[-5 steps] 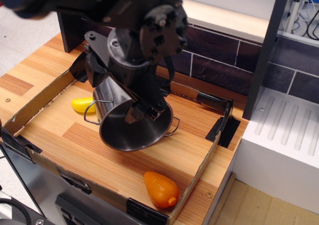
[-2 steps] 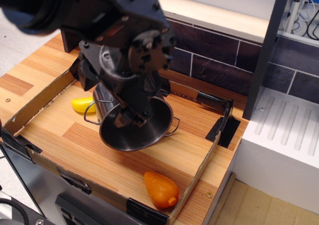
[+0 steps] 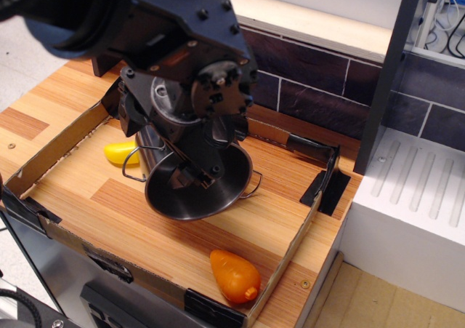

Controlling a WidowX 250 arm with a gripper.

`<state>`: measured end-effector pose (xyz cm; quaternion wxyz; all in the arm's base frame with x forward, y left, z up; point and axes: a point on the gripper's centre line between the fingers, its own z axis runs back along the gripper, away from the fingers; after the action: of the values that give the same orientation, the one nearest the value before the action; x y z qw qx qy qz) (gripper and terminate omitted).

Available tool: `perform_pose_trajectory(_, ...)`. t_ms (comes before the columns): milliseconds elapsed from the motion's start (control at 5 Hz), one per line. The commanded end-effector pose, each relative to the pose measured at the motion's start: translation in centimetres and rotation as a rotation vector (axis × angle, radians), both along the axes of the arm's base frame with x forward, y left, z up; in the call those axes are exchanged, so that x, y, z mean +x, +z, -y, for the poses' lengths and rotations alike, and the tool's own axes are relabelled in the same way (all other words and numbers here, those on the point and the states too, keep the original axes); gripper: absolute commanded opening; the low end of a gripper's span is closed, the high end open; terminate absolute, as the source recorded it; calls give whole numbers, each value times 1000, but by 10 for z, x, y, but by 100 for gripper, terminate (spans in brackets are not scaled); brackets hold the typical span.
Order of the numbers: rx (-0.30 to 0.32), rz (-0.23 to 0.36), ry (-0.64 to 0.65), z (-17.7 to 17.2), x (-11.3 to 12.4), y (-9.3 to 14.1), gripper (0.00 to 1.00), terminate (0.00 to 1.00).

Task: Upright metal pot

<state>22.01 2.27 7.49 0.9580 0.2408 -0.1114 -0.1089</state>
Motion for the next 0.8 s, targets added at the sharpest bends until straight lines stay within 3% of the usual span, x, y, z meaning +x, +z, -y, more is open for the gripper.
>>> perform_pose_trajectory(0,-6,9,17,2,6,0,100,0)
perform_pose_trajectory(200,-12,11,21,5,6,0,0,0)
perform_pose_trajectory(600,-59,59,44,6,13,4,0,0)
